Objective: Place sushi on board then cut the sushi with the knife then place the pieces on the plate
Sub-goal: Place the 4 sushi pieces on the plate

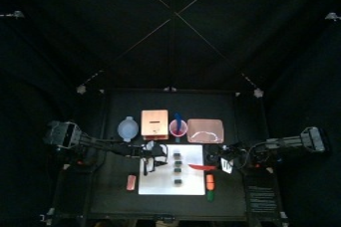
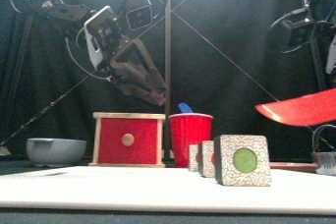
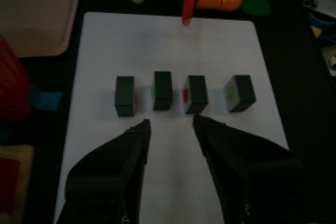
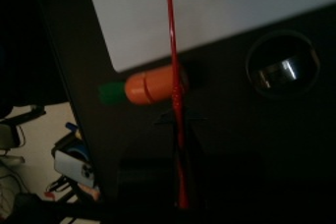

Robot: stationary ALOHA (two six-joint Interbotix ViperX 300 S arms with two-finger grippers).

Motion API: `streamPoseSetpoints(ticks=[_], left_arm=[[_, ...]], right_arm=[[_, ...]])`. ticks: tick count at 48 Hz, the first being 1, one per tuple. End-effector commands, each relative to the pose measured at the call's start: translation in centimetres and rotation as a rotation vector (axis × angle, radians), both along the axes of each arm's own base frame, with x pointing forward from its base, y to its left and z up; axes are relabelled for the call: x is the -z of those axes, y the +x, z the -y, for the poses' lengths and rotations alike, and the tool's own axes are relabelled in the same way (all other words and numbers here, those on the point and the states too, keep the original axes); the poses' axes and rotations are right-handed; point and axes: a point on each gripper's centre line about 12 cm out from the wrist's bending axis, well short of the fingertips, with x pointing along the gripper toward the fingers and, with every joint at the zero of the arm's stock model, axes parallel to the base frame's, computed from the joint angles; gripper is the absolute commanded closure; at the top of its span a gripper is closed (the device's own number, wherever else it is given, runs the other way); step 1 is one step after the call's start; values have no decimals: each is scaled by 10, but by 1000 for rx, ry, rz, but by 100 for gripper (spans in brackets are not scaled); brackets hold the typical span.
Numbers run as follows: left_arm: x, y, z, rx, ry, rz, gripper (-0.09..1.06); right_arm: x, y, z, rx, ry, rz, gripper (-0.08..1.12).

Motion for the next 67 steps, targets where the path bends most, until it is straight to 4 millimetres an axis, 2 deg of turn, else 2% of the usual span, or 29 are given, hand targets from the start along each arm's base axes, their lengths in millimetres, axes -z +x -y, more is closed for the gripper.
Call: streamPoseSetpoints(ticks=[1,7,21,29,37,44,52,59,67], left_arm=[[-8,3,-6,-8,11,30,19],[-7,2,-14,-28,12,25,19],[-4,-1,-35,-86,7,15,19],[-3,-3,-49,-123,8,14,19],[-4,-4,-57,-151,1,17,19],[-3,-6,-60,-155,9,24,19],[3,-15,-66,-165,20,7,19],[11,-28,-73,-175,34,-19,19],[14,-42,-72,-172,41,-35,19]], right_arm=[[4,-6,1,14,4,-46,79],[12,-10,2,25,4,-75,74],[18,-17,6,39,0,-112,41],[7,-17,8,15,-31,-97,31],[-22,-8,24,-5,-173,-1,30],[-38,11,41,11,-321,134,30],[-44,48,51,32,-411,321,29],[-37,82,55,53,-424,428,27],[-27,120,57,31,-444,445,26]])
